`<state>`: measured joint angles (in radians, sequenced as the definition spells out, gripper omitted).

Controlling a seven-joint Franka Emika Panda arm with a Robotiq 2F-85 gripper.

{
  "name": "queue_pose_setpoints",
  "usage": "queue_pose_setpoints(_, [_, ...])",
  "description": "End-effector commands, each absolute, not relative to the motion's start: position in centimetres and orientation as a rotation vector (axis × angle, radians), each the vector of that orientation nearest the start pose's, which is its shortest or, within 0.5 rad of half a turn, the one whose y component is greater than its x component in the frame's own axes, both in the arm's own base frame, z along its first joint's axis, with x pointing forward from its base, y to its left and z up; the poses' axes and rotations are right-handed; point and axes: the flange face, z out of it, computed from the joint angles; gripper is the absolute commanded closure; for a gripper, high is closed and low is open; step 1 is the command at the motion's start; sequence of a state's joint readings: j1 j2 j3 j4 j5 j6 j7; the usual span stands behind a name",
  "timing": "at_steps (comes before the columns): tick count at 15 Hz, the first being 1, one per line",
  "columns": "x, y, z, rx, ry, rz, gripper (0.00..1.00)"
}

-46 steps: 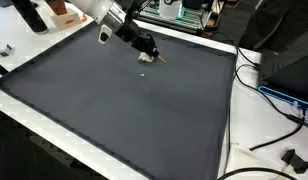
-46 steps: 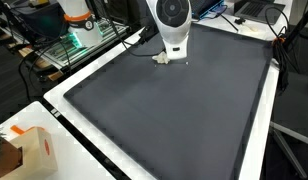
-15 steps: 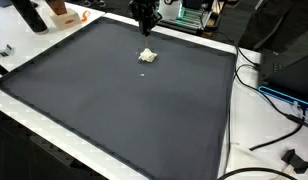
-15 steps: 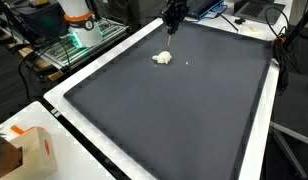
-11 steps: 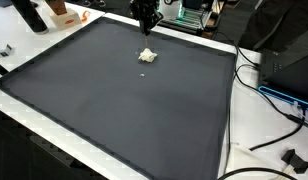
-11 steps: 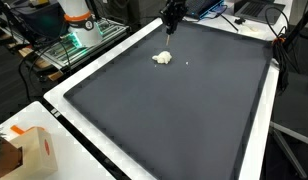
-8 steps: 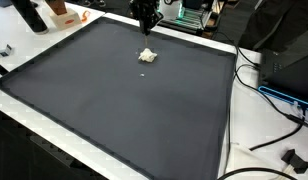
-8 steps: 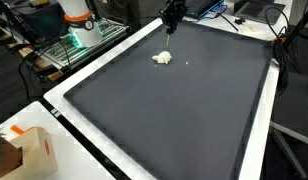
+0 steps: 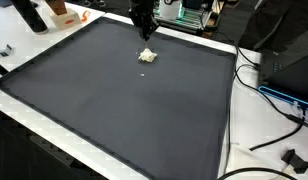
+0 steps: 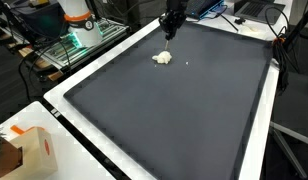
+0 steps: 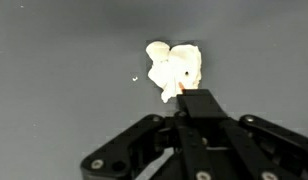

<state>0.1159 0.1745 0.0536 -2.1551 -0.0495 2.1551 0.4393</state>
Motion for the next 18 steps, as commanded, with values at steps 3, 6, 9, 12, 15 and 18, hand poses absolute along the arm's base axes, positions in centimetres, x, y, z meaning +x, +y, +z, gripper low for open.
queue_pose_setpoints(3, [53.4,7.7,28.6,-3.152,0.351,0.343,0.97])
queue_pose_setpoints(6, [53.4,7.4,28.1,-3.135,0.344,0.364,0.97])
queue_pose_setpoints(9, [53.3,7.2,27.8,-3.107,0.336,0.378,0.97])
queue_pose_setpoints(12, [53.3,7.0,27.4,-3.104,0.327,0.384,0.97])
queue_pose_setpoints(15, [53.4,6.9,27.1,-3.117,0.317,0.374,0.97])
queue_pose_setpoints(18, [53.4,6.9,26.8,-3.118,0.318,0.38,0.97])
